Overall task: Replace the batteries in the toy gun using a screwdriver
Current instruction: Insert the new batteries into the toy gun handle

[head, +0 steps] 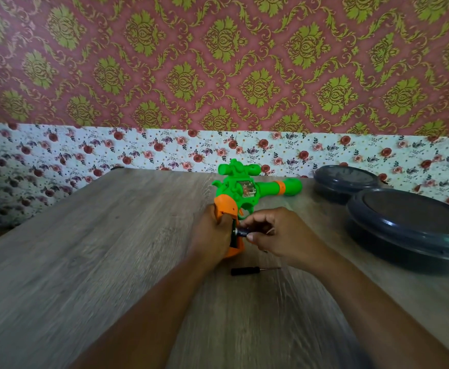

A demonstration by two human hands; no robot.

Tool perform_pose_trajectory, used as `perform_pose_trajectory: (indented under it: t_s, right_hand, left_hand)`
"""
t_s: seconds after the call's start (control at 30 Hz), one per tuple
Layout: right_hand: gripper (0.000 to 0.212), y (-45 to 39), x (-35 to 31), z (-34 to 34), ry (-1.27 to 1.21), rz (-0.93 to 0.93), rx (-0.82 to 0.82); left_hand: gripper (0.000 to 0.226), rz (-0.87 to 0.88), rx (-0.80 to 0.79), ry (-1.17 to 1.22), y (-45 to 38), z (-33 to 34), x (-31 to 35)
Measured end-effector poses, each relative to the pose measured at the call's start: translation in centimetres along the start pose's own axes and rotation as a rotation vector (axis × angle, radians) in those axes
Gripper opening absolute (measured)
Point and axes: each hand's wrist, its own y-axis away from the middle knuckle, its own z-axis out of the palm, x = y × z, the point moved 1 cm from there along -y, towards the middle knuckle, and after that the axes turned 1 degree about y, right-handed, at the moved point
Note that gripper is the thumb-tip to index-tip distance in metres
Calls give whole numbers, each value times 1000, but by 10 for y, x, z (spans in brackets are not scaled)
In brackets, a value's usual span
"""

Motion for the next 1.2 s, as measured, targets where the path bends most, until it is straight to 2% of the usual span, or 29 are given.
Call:
perform_pose_trajectory:
  t_s: [0.2,0.27,0.33,0.47,0.63,0.9,1.0,1.07,1.2]
  right_hand:
    - [23,0,-7,20,160,-107,152]
    - [21,-1,-9,23,189,-119,175]
    - [21,0,-10,26,195,-120,177]
    - [22,2,-11,27,133,-105,102]
    - [40,0,-6,24,-51,20,-138]
    - [16,3,-11,26,-226,103,4]
    - [22,4,-13,25,-214,95,-21]
    - [32,4,-14,23,-169,80,-102]
    - [40,5,-14,20,-305,147,-201]
  left_hand:
    - [42,-23,34,73,-1,0,-1]
    - [38,-29,30,65,0,0,1]
    - [24,-17,42,52,0,-2,2]
    - [14,-30,42,69,-3,-2,-1]
    - [15,-74,36,138,-4,-3,-4]
    - [13,-60,40,82,-5,-3,-6]
    - [18,-82,27,118,-4,-4,-4]
    - [22,-101,24,164,-3,-4,-2]
    - [16,-135,45,224,-6,-3,-5]
